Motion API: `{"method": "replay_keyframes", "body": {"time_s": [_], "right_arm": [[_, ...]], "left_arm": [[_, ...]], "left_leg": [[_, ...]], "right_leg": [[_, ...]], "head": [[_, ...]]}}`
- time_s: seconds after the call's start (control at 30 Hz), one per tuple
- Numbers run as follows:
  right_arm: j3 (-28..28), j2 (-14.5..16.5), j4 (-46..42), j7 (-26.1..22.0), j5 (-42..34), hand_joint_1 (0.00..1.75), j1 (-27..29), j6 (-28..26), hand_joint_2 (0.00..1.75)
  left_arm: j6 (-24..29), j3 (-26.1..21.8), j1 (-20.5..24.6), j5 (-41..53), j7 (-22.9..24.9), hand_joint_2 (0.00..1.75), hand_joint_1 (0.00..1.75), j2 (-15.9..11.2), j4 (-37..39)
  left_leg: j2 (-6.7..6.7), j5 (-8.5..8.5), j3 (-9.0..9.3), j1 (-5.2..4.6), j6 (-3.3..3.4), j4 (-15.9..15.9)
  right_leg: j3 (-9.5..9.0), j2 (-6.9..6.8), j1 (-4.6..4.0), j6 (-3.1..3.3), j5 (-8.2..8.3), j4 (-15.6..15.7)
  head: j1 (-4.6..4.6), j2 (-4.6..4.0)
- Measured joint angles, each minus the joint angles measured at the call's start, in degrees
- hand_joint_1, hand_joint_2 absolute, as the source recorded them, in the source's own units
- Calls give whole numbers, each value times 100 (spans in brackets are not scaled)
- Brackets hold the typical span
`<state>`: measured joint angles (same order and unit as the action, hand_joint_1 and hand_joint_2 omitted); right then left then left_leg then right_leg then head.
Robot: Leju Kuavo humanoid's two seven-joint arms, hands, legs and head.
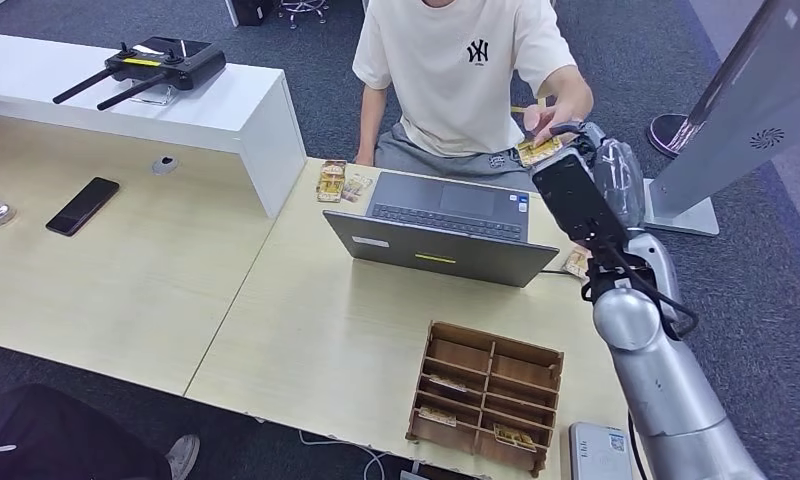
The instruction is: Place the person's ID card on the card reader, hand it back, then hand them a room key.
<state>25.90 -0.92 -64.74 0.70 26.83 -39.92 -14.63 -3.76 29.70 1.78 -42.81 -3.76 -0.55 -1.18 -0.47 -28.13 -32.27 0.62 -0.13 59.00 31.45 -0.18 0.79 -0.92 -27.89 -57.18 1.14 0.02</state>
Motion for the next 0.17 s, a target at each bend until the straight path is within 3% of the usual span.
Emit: {"method": "replay_keyframes", "body": {"time_s": [0.17], "right_arm": [[11, 45, 73, 3, 16, 0, 19, -2, 175]], "left_arm": [[2, 3, 15, -42, 0, 0, 0, 3, 0]], "left_leg": [[1, 0, 1, 0, 0, 0]], "right_leg": [[0, 1, -1, 0, 0, 0]], "head": [[1, 0]]}}
